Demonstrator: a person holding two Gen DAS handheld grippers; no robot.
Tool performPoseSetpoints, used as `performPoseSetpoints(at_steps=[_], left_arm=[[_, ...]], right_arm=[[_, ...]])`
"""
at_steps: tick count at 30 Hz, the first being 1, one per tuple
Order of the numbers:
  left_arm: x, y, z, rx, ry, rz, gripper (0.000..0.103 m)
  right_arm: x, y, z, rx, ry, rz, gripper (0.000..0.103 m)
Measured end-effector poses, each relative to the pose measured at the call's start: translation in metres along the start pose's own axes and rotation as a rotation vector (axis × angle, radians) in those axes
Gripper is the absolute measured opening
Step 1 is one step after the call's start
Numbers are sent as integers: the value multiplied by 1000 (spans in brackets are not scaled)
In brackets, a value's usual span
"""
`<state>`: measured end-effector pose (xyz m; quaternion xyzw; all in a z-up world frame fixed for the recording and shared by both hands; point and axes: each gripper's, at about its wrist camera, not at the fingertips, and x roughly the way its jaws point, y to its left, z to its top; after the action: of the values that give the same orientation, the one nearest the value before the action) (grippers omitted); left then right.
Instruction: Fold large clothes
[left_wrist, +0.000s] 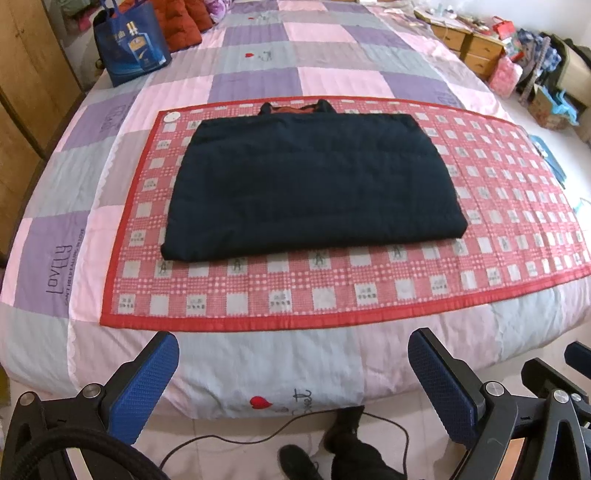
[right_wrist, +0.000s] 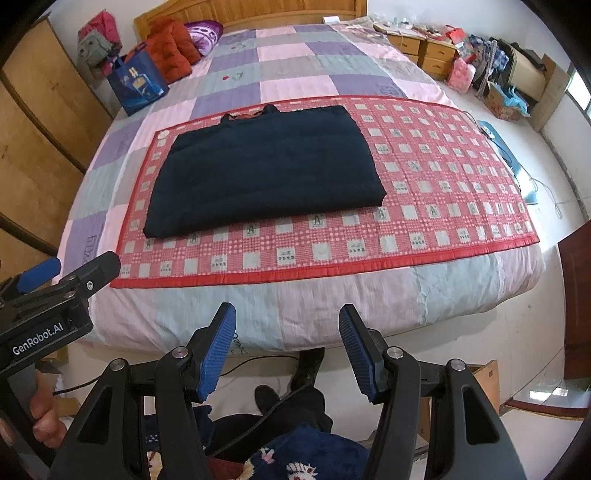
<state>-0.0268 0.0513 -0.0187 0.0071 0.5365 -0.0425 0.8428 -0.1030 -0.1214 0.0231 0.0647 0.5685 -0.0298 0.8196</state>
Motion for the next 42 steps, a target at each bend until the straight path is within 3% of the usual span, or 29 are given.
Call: performPoseSetpoints(at_steps=[42], left_arm=[[-8,3,-2,2,-16,-3,102]], right_arm=[[-14,-6,-8,-8,-15,5,62]])
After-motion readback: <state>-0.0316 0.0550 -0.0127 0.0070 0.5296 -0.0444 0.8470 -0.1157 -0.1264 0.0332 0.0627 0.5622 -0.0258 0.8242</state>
